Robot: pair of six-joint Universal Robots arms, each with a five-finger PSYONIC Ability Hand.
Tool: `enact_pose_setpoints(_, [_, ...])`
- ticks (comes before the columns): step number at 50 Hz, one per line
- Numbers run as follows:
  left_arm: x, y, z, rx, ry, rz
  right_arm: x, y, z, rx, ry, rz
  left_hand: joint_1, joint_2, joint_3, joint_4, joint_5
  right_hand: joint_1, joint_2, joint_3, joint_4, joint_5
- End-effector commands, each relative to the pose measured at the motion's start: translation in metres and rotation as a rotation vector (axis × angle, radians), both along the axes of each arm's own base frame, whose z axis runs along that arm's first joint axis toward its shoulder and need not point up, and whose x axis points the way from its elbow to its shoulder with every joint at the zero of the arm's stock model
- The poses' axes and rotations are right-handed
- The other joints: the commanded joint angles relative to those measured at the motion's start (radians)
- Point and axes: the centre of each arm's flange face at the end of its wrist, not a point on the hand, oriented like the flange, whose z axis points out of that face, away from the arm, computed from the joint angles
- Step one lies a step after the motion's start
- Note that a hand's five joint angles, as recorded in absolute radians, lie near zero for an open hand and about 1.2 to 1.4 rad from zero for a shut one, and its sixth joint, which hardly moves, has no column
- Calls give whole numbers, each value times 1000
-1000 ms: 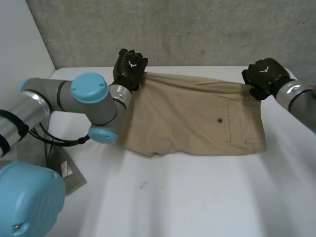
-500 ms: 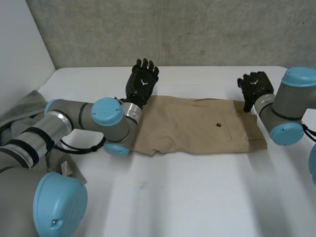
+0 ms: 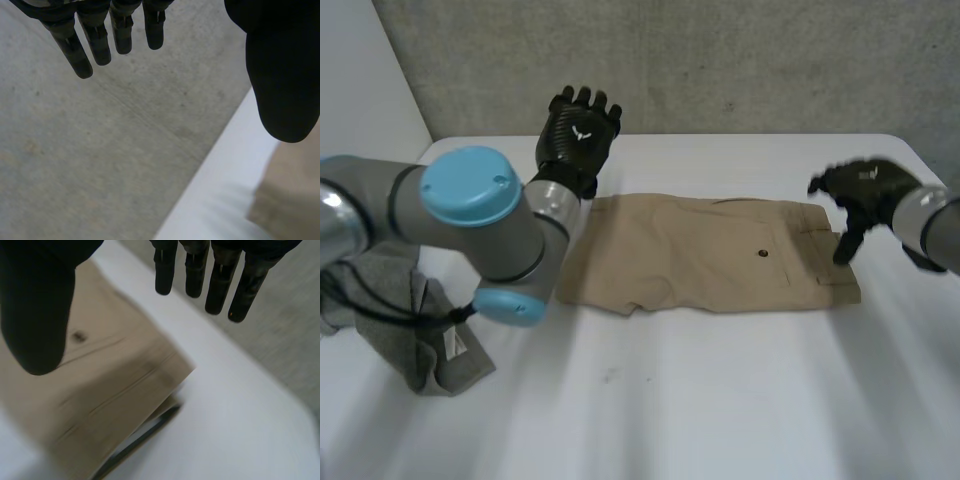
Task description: Fold the laundry.
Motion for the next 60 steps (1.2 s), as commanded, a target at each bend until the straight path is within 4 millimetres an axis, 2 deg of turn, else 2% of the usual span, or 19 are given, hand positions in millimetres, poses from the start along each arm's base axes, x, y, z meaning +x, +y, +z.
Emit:
enact_pose_setpoints(1, [22, 37, -12, 203, 61, -20, -18, 11, -47, 104, -18, -3, -7, -9, -15, -10, -27, 221, 175, 168, 176, 165])
enact_pose_setpoints(6, [34, 55, -25, 302, 67, -11, -23, 4, -71, 45, -36, 9, 2, 0, -6, -1, -18, 279, 233, 227, 234, 224])
enact_pose_setpoints(12, [43, 65, -32, 342, 65, 16, -23, -3, -95, 50, -28, 16, 2, 0, -6, -1, -18, 394, 348, 341, 349, 338])
enact_pose_setpoints(15, [46, 67, -33, 346, 63, 26, -23, -7, -103, 61, -21, 9, 2, 0, -6, -1, -18, 739, 693, 687, 694, 684])
enact_pose_setpoints(16, [46, 68, -33, 348, 62, 28, -23, -9, -104, 58, -22, 9, 2, 0, -6, -1, -18, 950, 904, 897, 905, 894])
enact_pose_setpoints(17, [47, 69, -34, 352, 61, 28, -24, -11, -103, 51, -23, 7, 2, 0, -6, -1, -18, 1154, 1108, 1102, 1109, 1099])
enact_pose_setpoints(20, [48, 70, -35, 355, 60, 29, -28, -15, -100, 36, -22, -6, 2, 0, -6, -1, -18, 1156, 1110, 1104, 1111, 1101])
enact_pose_setpoints(28, [52, 73, -26, 342, 72, 33, -66, -32, -80, -18, 1, -115, -1, -3, -9, -4, -21, 1156, 1110, 1104, 1111, 1101])
enact_pose_setpoints(33, [58, 80, -20, 337, 76, 35, -101, -42, -49, -136, 157, -192, -4, -6, -12, -7, -24, 1156, 1110, 1104, 1111, 1101])
enact_pose_setpoints(38, [63, 87, -16, 334, 76, 35, -107, -48, -28, -250, 376, -166, -10, -12, -18, -13, -30, 1156, 1110, 1104, 1111, 1101])
enact_pose_setpoints(40, [64, 88, -15, 333, 77, 36, -99, -47, -23, -279, 423, -133, -13, -15, -21, -16, -33, 1156, 1110, 1104, 1111, 1101])
enact_pose_setpoints(44, [65, 89, -14, 329, 80, 39, -32, -31, -11, -388, 432, 50, -13, -15, -21, -16, -33, 1156, 1110, 1104, 1111, 1101])
enact_pose_setpoints(45, [65, 88, -14, 327, 81, 38, -4, -21, -5, -436, 414, 128, -13, -15, -21, -16, -33, 1156, 1110, 1104, 1111, 1101])
enact_pose_setpoints(47, [65, 88, -12, 322, 85, 37, 24, -8, -1, -476, 392, 213, -13, -15, -21, -16, -33, 1156, 1110, 1104, 1111, 1101])
enact_pose_setpoints(49, [64, 87, -10, 315, 91, 35, 62, 18, -5, -499, 353, 355, -13, -15, -21, -16, -33, 1156, 1110, 1104, 1111, 1101])
enact_pose_setpoints(52, [63, 86, -8, 307, 94, 32, 94, 50, -15, -496, 321, 513, -13, -15, -21, -16, -33, 1156, 1110, 1104, 1111, 1101])
enact_pose_setpoints(53, [62, 85, -5, 298, 100, 31, 110, 73, -26, -487, 310, 621, -13, -15, -21, -16, -33, 1156, 1110, 1104, 1111, 1101])
enact_pose_setpoints(56, [58, 83, 1, 280, 111, 25, 123, 104, -53, -438, 323, 750, -16, -18, -24, -18, -36, 1156, 1110, 1104, 1111, 1101])
enact_pose_setpoints(60, [50, 78, 13, 248, 143, 8, 121, 113, -69, -368, 342, 773, -16, -18, -24, -18, -36, 1156, 1110, 1104, 1111, 1101])
